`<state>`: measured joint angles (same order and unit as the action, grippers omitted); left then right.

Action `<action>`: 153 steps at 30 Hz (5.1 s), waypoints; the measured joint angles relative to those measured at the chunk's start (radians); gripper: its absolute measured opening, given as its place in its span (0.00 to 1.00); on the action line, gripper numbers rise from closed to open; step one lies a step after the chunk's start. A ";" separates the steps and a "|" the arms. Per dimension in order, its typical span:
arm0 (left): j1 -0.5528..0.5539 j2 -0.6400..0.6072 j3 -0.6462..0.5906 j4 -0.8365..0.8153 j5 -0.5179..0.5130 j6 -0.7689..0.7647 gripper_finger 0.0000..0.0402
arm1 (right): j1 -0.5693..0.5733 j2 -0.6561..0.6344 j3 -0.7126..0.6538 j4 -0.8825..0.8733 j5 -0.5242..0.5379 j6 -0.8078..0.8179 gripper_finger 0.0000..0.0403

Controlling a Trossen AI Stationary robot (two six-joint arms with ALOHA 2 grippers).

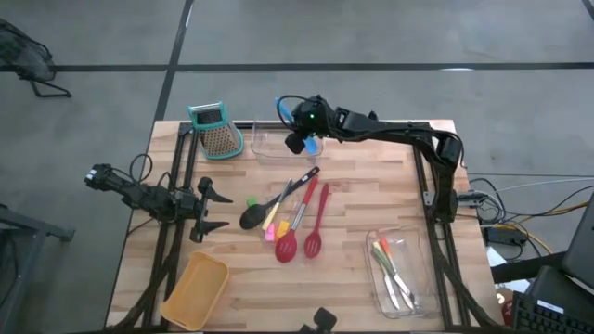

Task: Pick & Place Kitchen Items
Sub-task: Put the blue spoon into the top transparent bin, then put the red slotted spoon into the top transparent bin, then put the left red slotted spoon into the top transparent bin

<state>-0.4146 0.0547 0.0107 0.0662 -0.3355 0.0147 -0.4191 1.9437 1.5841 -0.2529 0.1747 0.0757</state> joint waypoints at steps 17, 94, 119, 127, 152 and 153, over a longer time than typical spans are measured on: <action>0.000 0.000 0.000 0.000 0.000 0.000 0.78 | -0.013 0.245 0.255 -0.282 -0.041 0.028 0.18; 0.000 0.000 0.000 0.000 0.000 0.000 0.78 | 0.501 0.285 0.226 -0.692 -0.015 -0.531 0.53; 0.000 0.000 0.000 0.000 0.000 0.000 0.78 | 0.504 0.283 0.162 -0.560 -0.018 -0.525 0.24; 0.000 0.000 0.000 0.000 0.000 0.000 0.78 | 0.503 0.283 0.161 -0.521 -0.021 -0.520 0.22; 0.000 0.000 0.000 0.000 0.000 0.000 0.78 | 0.501 0.302 0.154 -0.529 -0.116 -0.463 0.02; 0.000 0.000 0.000 0.000 0.000 0.000 0.78 | 0.500 0.300 0.156 -0.530 -0.114 -0.457 0.02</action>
<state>-0.4145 0.0551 0.0105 0.0665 -0.3351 0.0150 0.0812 2.2439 1.7403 -0.7830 0.0609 -0.3815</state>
